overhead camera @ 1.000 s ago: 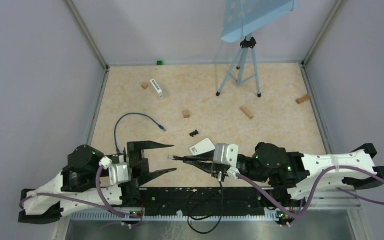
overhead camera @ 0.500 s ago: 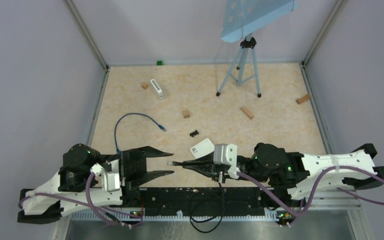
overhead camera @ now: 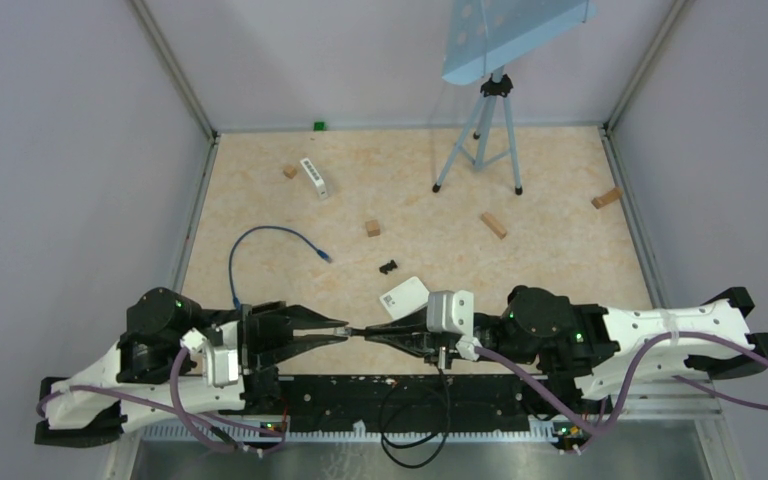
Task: Insert the plug into the switch port
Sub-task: Pick up the connector from the center of the board.
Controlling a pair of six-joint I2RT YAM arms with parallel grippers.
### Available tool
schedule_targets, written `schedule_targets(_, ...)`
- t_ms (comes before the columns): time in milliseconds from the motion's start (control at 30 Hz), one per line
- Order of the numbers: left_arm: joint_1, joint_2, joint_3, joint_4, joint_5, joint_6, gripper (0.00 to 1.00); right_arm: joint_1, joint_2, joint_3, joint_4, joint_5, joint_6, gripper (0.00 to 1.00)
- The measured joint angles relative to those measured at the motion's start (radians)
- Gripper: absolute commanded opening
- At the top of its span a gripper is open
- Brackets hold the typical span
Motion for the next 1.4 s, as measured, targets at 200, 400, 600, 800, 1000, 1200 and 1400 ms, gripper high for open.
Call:
schedule_targets(200,0.000,0.000,0.000,-0.006,0.019,-0.023,0.00,0.000,-0.001,0.000,0.000,0.000,-0.002,0.05)
schedule_targets(400,0.000,0.000,-0.001,-0.007,-0.007,-0.053,0.00,0.000,-0.014,-0.044,0.045,-0.014,-0.038,0.41)
schedule_targets(600,0.000,-0.006,-0.035,-0.003,-0.050,-0.090,0.00,0.000,-0.045,-0.206,0.212,-0.011,-0.163,0.45)
schedule_targets(800,0.000,-0.016,-0.062,0.006,-0.071,-0.113,0.00,0.000,0.002,-0.229,0.327,0.026,-0.261,0.38)
schedule_targets(1000,0.000,-0.016,-0.064,0.015,-0.072,-0.120,0.00,0.000,0.018,-0.229,0.382,0.033,-0.293,0.30)
schedule_targets(1200,0.000,-0.034,-0.066,0.020,-0.074,-0.120,0.00,0.000,0.013,-0.229,0.397,0.033,-0.296,0.11)
schedule_targets(1400,-0.001,-0.036,-0.067,0.023,-0.072,-0.121,0.00,0.000,0.009,-0.229,0.395,0.033,-0.289,0.02)
